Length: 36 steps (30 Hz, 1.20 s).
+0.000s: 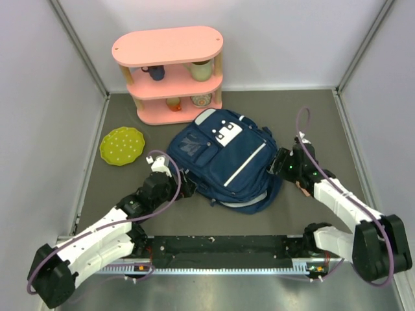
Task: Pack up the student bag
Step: Adjust the student bag at the center of the board.
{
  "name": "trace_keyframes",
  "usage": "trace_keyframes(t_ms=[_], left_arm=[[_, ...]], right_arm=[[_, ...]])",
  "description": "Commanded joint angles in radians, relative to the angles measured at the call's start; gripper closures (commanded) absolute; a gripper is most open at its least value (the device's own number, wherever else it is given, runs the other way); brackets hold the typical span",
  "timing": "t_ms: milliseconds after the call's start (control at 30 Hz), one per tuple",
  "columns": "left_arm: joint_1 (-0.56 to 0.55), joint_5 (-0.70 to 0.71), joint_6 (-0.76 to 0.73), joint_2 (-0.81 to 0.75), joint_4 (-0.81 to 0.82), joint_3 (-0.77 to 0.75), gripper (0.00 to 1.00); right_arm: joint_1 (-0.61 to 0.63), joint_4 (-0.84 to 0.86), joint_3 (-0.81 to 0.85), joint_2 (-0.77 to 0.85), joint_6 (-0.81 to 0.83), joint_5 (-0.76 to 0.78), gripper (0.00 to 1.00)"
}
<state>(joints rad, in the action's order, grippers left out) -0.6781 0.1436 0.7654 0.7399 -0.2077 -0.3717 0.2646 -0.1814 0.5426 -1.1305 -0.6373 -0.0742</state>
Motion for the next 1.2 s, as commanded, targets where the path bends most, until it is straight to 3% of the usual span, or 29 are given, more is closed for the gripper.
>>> trace_keyframes(t_ms=[0,133,400,533,567,633,667,800,900,1100,1167], left_arm=[[-0.008,-0.021,0.047,0.01,0.198,0.056,0.01],[-0.006,0.02,0.055,0.03,0.309,0.115,0.01],[-0.005,0.174,0.066,0.185,0.409,0.109,0.05],[-0.005,0.194,0.106,0.251,0.459,0.112,0.26],[-0.005,0.189,0.118,0.278,0.473,0.116,0.4],[-0.006,0.176,0.133,0.314,0.493,0.113,0.53],[-0.006,0.168,0.14,0.325,0.493,0.108,0.63],[-0.008,0.126,0.172,0.366,0.516,0.102,0.88],[-0.018,0.113,0.192,0.371,0.512,0.1,0.98],[-0.096,0.178,0.247,0.297,0.416,0.093,1.0],[-0.175,0.249,0.285,0.262,0.39,0.093,1.0]], right_arm=[[0.005,0.036,-0.003,0.223,0.011,-0.041,0.25],[0.013,-0.127,-0.05,0.423,-0.008,-0.05,0.2],[0.096,-0.309,-0.268,0.794,-0.215,-0.082,0.16],[0.133,-0.34,-0.335,0.934,-0.271,-0.147,0.18],[0.163,-0.352,-0.339,0.961,-0.269,-0.15,0.19],[0.199,-0.36,-0.34,0.977,-0.266,-0.157,0.24],[0.215,-0.359,-0.343,0.98,-0.263,-0.162,0.25],[0.341,-0.291,-0.366,0.91,-0.269,-0.142,0.32],[0.412,-0.172,-0.377,0.763,-0.282,-0.105,0.36],[0.417,0.045,-0.319,0.423,-0.257,-0.033,0.41],[0.417,0.048,-0.255,0.368,-0.21,0.019,0.41]])
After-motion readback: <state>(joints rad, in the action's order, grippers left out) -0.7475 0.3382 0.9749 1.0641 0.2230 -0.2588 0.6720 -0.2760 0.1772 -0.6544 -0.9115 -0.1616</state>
